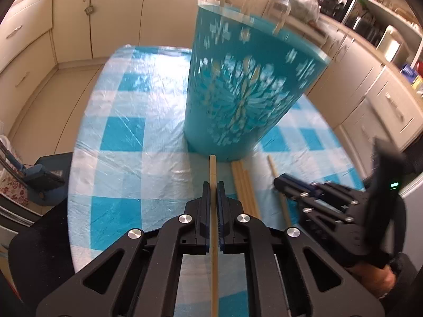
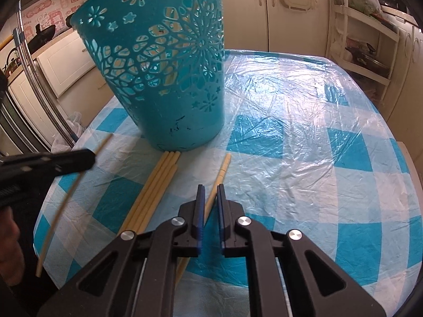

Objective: Organize utensils
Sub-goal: 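Lift the chopstick with the left gripper and drop it into the basket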

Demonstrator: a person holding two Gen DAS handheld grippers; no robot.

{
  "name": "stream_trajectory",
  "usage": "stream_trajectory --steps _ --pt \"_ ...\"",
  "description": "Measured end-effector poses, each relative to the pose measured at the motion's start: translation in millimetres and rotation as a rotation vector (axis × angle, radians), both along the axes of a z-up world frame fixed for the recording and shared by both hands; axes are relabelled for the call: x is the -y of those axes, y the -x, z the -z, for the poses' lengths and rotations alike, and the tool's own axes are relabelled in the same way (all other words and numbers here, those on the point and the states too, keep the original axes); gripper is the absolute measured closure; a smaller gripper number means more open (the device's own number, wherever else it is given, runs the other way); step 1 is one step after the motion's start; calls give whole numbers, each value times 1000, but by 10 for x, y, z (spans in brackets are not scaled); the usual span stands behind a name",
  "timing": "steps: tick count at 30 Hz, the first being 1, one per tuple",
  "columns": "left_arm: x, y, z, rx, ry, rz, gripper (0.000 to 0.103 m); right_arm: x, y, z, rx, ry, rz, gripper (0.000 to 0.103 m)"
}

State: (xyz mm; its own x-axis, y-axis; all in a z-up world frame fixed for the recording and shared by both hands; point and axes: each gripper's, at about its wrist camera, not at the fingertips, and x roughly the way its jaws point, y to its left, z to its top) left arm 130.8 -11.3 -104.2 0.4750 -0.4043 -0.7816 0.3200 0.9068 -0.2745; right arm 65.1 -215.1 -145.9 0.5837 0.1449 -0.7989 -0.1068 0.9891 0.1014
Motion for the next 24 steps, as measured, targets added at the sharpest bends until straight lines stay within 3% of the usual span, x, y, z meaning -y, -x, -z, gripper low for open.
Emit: stream_trajectory --steps 9,16,24 --pt "-145 178 -952 189 162 -3 98 -5 2 -1 -1 -5 2 93" --pt "-42 -74 -1715 400 247 -62 98 -1 -1 -3 0 -6 3 93" --pt "179 -618 -1937 539 280 -200 98 -20 1 8 2 -7 -7 88"
